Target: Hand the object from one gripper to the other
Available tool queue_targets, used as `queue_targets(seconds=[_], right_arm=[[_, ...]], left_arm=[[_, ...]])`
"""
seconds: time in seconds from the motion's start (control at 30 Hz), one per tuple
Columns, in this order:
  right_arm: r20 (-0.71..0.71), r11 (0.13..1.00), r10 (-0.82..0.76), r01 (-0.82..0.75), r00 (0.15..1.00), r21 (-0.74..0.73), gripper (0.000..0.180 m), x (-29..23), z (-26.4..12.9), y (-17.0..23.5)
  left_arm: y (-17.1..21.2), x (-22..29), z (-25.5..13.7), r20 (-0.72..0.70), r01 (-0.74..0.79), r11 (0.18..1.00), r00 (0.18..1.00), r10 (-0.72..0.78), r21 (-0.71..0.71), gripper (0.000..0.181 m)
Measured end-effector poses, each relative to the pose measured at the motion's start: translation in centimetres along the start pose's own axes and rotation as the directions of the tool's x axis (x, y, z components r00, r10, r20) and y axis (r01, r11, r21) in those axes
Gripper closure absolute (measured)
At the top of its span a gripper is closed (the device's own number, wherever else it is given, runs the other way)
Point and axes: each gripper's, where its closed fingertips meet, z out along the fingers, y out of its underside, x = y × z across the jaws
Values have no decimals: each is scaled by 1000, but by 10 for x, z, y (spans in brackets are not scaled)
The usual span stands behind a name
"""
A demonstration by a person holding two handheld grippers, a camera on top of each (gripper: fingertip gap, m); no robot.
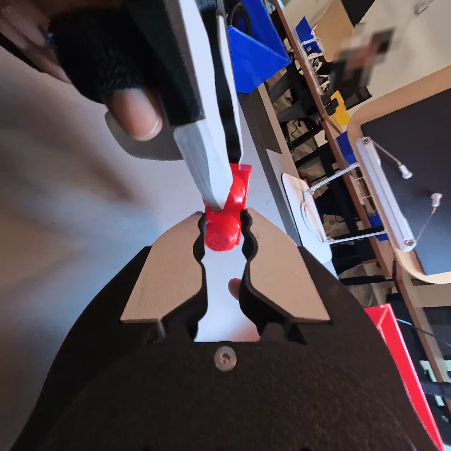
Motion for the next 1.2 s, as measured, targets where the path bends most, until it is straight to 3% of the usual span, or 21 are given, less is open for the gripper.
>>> queue_targets(seconds=[0.03,0.13,0.33,0.43,0.53,0.63,0.73,0.87,1.07,1.2], right_arm=[[-16,1000,-15,15,1000,20,161,1,-1,-2],[-9,999,-14,14,1000,37,164,3,-2,-2],[90,952,265,-275,960,132,165,21,-12,-3],[168,841,467,-495,868,219,165,42,-23,-7],[278,645,639,-696,718,315,166,70,-41,-13],[336,488,721,-789,606,374,165,96,-59,-9],[323,430,757,-806,567,407,166,116,-70,3],[219,459,789,-788,574,411,166,137,-80,24],[-256,684,729,-694,635,226,165,171,-96,99],[-429,706,664,-702,613,90,165,184,-111,155]], left_arm=[[1,0,0,-25,46,999,999,-46,-6,137],[0,4,-2,-105,111,994,988,-110,6,137],[-30,4,-23,-274,238,957,943,-187,167,130],[-40,-18,-34,-249,268,929,947,-204,257,128],[-34,-42,-35,-238,335,904,931,-275,265,130],[-27,-59,-32,-261,421,870,897,-356,258,133],[-28,-65,-35,-295,463,841,875,-383,281,135],[-32,-63,-38,-280,419,852,898,-339,312,136],[-27,-57,-30,-213,323,901,939,-269,289,138],[-20,-55,-23,-203,311,915,943,-263,256,139]])
